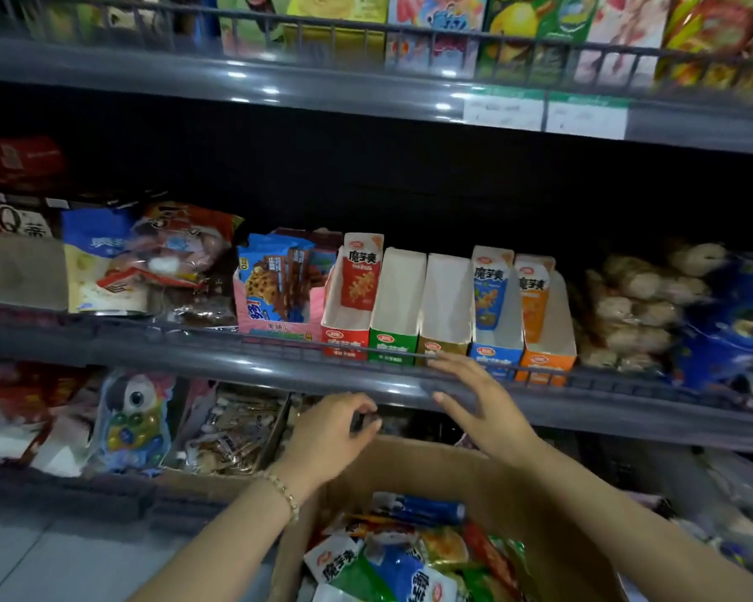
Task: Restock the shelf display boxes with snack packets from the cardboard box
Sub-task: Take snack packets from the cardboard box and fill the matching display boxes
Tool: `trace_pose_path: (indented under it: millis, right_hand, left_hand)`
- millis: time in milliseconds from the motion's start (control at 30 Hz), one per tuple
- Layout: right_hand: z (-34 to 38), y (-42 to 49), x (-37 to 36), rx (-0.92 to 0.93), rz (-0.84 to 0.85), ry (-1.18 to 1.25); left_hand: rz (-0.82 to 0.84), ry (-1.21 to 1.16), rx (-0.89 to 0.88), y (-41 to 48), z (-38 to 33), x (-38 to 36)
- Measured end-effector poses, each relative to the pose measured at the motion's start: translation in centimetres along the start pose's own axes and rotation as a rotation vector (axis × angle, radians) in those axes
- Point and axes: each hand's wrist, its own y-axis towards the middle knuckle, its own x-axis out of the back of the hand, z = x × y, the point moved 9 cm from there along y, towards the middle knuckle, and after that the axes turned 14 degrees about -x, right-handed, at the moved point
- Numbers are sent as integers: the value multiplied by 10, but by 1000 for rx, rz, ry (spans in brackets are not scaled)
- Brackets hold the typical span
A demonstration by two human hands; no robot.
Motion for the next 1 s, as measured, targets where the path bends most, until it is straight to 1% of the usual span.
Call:
trace_pose_path:
  millis: [100, 233, 333, 433, 467, 533, 633, 733, 833, 933, 1000]
  right_hand:
    - [-29, -35, -14, -80, 9, 26]
    - [-82, -73, -47, -201, 95, -119]
    - [-129, -93, -62, -349, 83, -55]
    - [-172, -108, -81, -540, 121, 47]
    - [-184, -113, -87, -598, 138, 92]
    - [-200, -118, -92, -671, 135, 171]
    - [-215, -115, -97, -738, 132, 221]
    - [-224, -112, -110, -832, 188, 338]
    - [-230, -105, -125, -921, 228, 412]
    - [-237, -98, -138, -966, 225, 487]
    - [-238, -96, -146, -972, 247, 504]
  left_hand:
    - [113, 43, 42, -19, 4, -39]
    - [321, 110, 94, -49, 9, -91]
    - [447, 46, 146, -65, 12, -124]
    - [579, 58, 152, -72, 15, -147]
    - [593, 47, 171, -72, 17, -152]
    - [565, 20, 203, -67, 21, -155]
    - [551, 22, 184, -56, 20, -159]
    - [598, 60, 126, -46, 18, -170]
    - [661, 42, 155, -41, 29, -188]
    - [686, 40, 182, -37, 36, -204]
    - [723, 84, 150, -34, 37, -210]
